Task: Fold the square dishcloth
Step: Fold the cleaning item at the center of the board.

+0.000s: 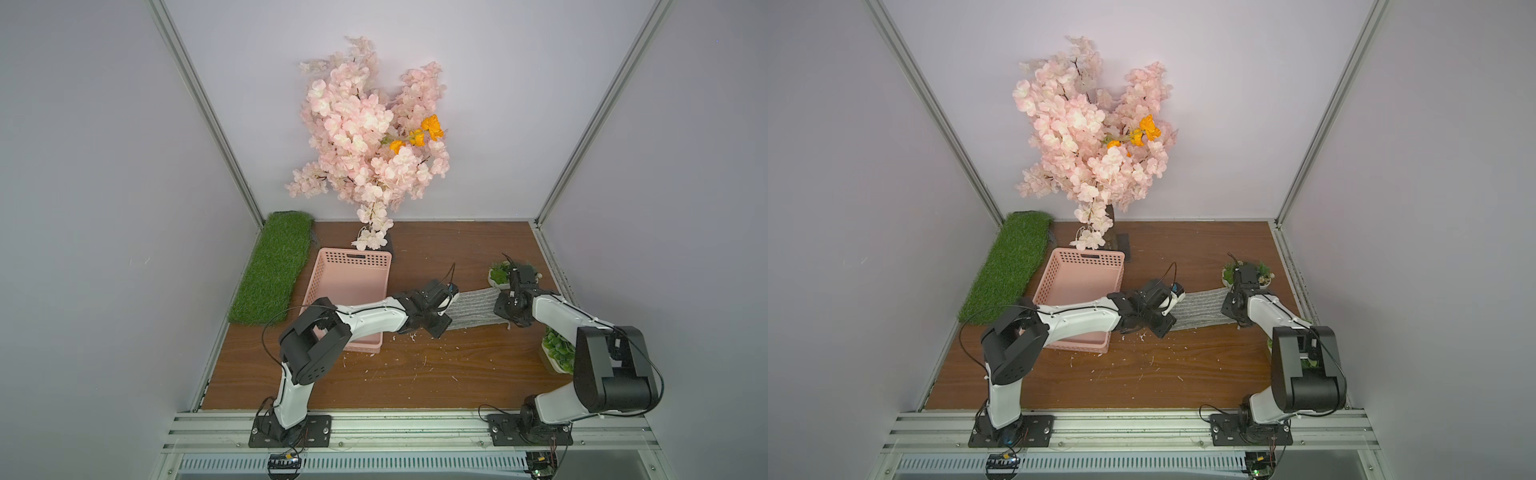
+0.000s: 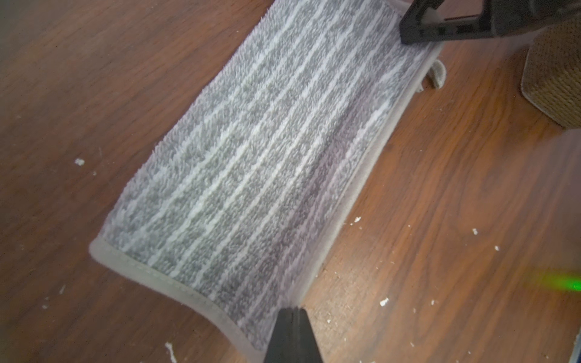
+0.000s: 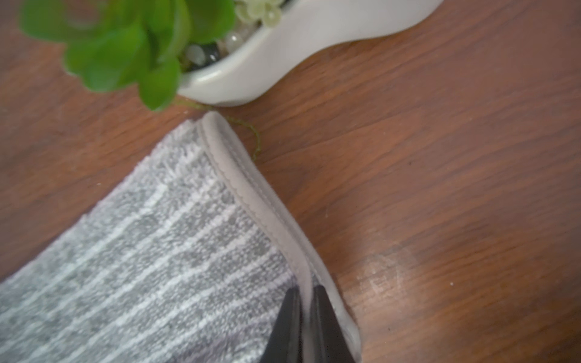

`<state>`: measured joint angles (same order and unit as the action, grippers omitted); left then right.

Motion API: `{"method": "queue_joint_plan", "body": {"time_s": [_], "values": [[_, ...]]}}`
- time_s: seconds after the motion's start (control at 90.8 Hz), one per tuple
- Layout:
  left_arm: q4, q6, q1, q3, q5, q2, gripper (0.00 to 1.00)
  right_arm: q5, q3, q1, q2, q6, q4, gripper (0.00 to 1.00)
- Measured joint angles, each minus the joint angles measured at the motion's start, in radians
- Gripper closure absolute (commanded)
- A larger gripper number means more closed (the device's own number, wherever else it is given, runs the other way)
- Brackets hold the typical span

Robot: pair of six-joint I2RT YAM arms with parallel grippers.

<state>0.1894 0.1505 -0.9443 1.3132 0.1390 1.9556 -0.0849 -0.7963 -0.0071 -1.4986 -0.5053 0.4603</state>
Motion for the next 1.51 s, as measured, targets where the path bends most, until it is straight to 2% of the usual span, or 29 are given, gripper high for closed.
{"method": "queue_joint_plan", "body": {"time_s": [0.286,0.572,0.727,0.826,1.068,1.365,1.508], "values": [[-0.019,0.014,0.000,-0.050,0.018,0.037,0.74,-0.002,0.025,-0.006,-0.027,-0.001,-0.040,0.82],[-0.031,0.035,0.000,-0.051,0.011,0.032,0.68,-0.003,0.026,-0.006,-0.021,-0.004,-0.038,0.60],[0.005,0.068,0.000,-0.043,-0.021,-0.027,0.64,-0.014,0.011,-0.006,0.009,0.003,0.013,0.54],[0.016,0.101,0.000,-0.011,-0.043,-0.068,0.63,-0.034,-0.019,-0.007,0.040,0.003,0.048,0.56],[0.002,0.176,0.000,0.076,-0.076,-0.077,0.67,-0.026,-0.046,-0.008,0.121,0.002,0.067,0.76],[-0.048,0.238,0.054,0.082,-0.070,0.062,0.69,0.031,0.033,-0.008,0.109,-0.008,0.019,0.79],[-0.050,0.238,0.092,0.131,-0.072,0.148,0.69,0.040,0.083,-0.019,0.076,-0.009,-0.017,0.81]]}}
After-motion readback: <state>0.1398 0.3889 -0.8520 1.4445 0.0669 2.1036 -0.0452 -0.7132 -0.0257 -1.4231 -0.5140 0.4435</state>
